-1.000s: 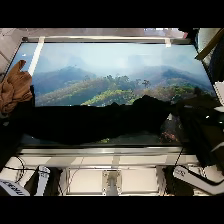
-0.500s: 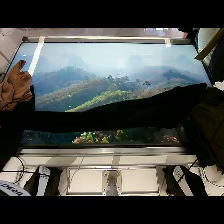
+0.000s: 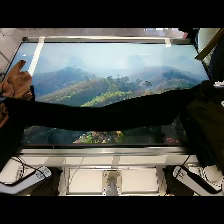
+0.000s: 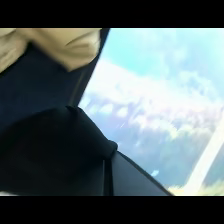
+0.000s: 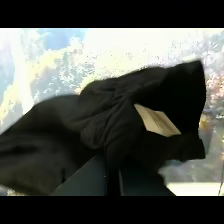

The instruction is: Fold the clothes and pants, and hang the long-sleeved shirts on hangers.

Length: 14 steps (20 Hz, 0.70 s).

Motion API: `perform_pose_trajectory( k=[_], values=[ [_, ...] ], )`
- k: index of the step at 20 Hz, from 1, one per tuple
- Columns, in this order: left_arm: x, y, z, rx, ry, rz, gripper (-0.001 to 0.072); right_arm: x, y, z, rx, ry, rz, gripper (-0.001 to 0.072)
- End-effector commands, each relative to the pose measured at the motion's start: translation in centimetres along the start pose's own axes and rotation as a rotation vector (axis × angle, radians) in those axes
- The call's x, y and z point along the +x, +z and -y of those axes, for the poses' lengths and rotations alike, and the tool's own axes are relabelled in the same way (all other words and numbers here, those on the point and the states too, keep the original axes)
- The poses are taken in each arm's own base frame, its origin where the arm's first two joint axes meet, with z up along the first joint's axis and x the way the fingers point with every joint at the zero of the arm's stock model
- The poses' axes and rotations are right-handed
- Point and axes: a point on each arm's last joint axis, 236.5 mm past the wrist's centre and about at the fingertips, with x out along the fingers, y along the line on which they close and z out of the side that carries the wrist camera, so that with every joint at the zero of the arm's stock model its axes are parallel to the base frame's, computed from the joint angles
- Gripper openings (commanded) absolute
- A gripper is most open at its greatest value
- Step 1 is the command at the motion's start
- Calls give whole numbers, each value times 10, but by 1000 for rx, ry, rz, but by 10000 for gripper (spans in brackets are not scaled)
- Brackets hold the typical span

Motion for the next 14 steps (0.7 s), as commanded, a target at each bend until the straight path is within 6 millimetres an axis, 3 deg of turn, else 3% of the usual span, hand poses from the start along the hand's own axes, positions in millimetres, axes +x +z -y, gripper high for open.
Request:
perform_pose_trajectory(
  k=[1,2,3,4,5,8,10,12,14],
  values=[
    [69,15,24,-93,-29,-68,6,72,13,11,53,5,-64,26],
    [86,16,27,-97,-34,-80,20,93,22,13,96,-1,-48,48],
    [97,21,32,-98,-47,-67,125,109,27,14,118,-6,-38,191],
    [101,34,40,-116,-75,-21,467,120,32,16,124,-10,-22,424],
    [98,52,50,-124,-119,49,720,123,38,19,130,-14,3,486],
    [59,101,63,-155,-216,224,718,105,52,29,146,-40,70,484],
    [29,112,49,-105,-188,273,709,81,49,45,130,-96,77,483],
    [6,104,21,-44,-93,245,698,55,38,61,95,-179,60,483],
    [-1,70,0,-11,-30,107,697,40,35,59,77,-197,67,483]
  ],
)
